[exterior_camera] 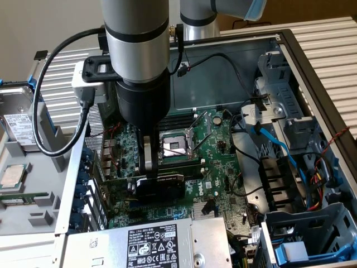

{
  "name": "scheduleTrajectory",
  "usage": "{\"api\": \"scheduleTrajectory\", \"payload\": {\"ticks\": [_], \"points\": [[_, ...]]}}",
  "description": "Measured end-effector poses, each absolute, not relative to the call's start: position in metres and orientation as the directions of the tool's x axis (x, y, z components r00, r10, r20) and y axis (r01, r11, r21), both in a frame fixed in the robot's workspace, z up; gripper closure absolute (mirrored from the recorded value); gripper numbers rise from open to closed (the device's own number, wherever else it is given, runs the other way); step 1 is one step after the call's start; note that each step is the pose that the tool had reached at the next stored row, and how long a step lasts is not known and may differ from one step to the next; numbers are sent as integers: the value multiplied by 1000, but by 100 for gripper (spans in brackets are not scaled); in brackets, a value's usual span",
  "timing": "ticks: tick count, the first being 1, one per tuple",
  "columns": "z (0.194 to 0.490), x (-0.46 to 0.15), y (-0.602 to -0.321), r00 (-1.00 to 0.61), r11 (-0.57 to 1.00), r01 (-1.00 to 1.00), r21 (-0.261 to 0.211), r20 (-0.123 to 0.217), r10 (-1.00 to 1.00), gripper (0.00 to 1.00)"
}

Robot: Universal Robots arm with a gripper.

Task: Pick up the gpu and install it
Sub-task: 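Press down on the gpu until it lock into place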

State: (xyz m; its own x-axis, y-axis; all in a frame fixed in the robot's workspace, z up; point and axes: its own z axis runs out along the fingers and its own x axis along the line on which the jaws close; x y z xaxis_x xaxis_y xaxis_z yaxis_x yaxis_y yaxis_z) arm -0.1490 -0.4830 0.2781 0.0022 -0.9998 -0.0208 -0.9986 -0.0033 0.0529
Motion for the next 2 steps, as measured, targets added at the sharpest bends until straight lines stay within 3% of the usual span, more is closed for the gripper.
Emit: {"api": "scheduleTrajectory", "payload": {"ticks": [2], "points": [[278, -149, -483, 2, -3, -999, 53, -21, -1000, 89]]}}
